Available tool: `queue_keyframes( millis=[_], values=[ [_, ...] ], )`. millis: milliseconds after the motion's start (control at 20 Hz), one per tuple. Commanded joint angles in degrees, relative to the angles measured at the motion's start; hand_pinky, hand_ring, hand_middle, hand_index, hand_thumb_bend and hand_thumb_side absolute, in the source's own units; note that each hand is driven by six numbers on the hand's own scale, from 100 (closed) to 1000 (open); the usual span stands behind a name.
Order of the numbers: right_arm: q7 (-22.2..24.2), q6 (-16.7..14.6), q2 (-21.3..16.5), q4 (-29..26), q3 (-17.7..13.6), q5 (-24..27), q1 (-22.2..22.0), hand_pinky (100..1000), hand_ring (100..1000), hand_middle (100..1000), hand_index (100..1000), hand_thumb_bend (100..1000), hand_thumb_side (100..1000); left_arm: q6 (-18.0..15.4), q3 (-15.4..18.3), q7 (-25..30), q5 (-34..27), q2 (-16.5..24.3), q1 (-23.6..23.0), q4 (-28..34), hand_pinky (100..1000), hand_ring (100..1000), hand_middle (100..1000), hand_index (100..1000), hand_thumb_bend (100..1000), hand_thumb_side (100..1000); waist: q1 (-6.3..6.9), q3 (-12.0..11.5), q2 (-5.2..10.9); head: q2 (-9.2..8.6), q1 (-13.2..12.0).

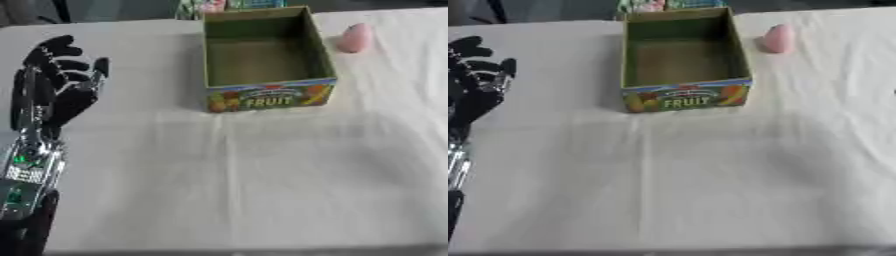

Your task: Pick up objects on the table and place them in the box.

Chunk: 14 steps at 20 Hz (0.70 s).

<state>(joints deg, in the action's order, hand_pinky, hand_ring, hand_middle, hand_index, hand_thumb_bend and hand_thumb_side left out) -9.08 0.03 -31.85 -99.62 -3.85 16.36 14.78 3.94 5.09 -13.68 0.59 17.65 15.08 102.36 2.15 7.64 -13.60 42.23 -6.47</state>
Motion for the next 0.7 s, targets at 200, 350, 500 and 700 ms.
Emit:
queue_keyframes(
  millis=[200,350,500,700],
  values=[
    [0.45,-0.16,-6.13,0.61,-0.17,-0.73,2.43,651,733,688,821,100,266,-0.25,-0.10,1.57,0.29,0.72,0.59,1.40,552,585,616,761,455,100,-0.29,-0.87,0.64,-0.46,1.18],
    [0.95,-0.30,-8.93,1.63,0.10,-1.34,3.88,653,736,692,826,100,280,-0.30,-0.29,1.95,0.21,0.68,0.59,1.51,552,586,615,760,455,100,-0.31,-1.51,0.59,-0.49,2.10],
    [1.72,-0.33,-11.11,3.40,0.59,-2.06,5.61,656,740,698,835,100,288,-0.29,-0.56,2.25,0.07,0.59,0.65,1.65,552,585,615,759,451,100,-0.33,-2.10,0.53,-0.62,3.05],
    [2.92,-0.47,-13.81,6.54,1.25,-3.25,8.30,659,746,704,841,110,298,-0.27,-1.09,2.72,-0.12,0.64,0.91,1.90,552,586,615,758,449,100,-0.25,-2.99,0.41,-0.81,4.26]
  ],
)
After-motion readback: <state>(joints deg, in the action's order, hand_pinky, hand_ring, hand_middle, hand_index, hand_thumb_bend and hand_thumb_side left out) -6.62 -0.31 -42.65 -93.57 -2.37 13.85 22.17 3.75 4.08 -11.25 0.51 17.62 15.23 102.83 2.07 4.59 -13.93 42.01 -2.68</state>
